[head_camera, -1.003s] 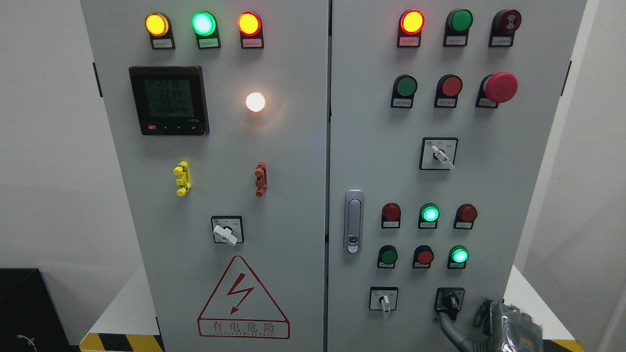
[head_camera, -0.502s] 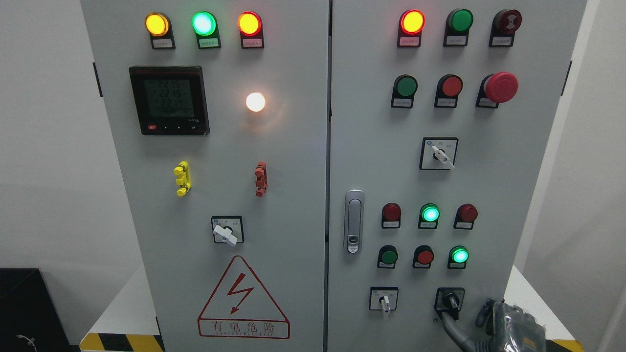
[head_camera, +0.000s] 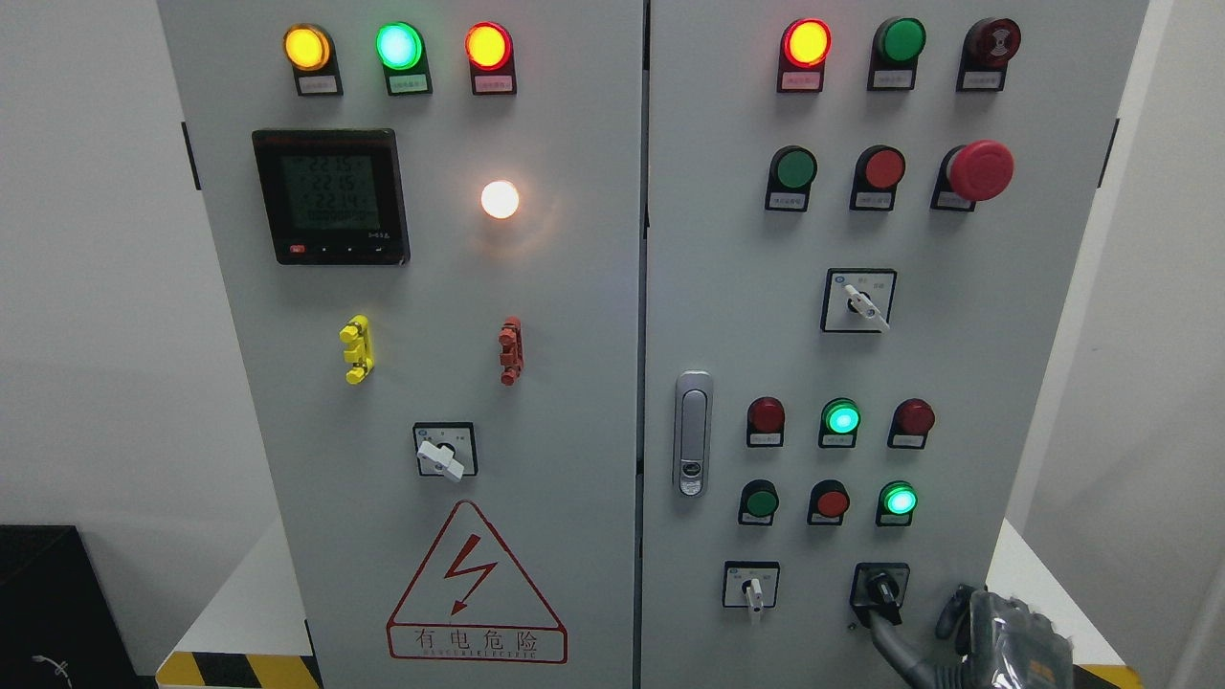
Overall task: Flip black knob to close circuit
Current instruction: 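Grip the black rotary knob with the right hand and twist it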
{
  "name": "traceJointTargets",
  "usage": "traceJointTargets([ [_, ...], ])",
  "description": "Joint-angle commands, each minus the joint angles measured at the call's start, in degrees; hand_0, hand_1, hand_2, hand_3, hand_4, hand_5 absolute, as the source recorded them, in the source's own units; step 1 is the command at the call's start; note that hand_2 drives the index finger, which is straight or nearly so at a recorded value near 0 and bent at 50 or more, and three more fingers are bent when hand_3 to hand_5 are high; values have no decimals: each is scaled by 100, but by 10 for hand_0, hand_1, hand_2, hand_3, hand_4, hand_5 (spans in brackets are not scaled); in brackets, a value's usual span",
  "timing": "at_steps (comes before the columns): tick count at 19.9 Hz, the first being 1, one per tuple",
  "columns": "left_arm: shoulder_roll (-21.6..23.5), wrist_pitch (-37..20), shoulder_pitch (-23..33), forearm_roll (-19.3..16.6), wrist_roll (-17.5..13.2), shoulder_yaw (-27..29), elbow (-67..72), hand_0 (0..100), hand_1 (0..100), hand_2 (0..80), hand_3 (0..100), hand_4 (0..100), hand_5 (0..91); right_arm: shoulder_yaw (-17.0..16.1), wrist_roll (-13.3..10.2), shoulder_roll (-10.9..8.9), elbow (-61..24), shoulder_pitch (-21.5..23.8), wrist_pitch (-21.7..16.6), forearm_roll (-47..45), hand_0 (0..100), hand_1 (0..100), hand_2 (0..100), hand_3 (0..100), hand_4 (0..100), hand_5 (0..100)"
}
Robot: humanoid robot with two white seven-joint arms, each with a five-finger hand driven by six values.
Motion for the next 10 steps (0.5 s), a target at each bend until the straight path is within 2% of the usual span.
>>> traceJointTargets([
  [1, 0, 3, 0, -123, 5, -114, 132, 0, 0, 0, 0, 0, 0, -88, 31, 13, 41, -46, -2, -4, 0, 292, 739, 900, 724, 735],
  [10, 0, 3, 0, -123, 5, -114, 123, 0, 0, 0, 0, 0, 0, -158, 22, 13, 24, -55, -37, -21, 0, 293, 739, 900, 723, 735],
])
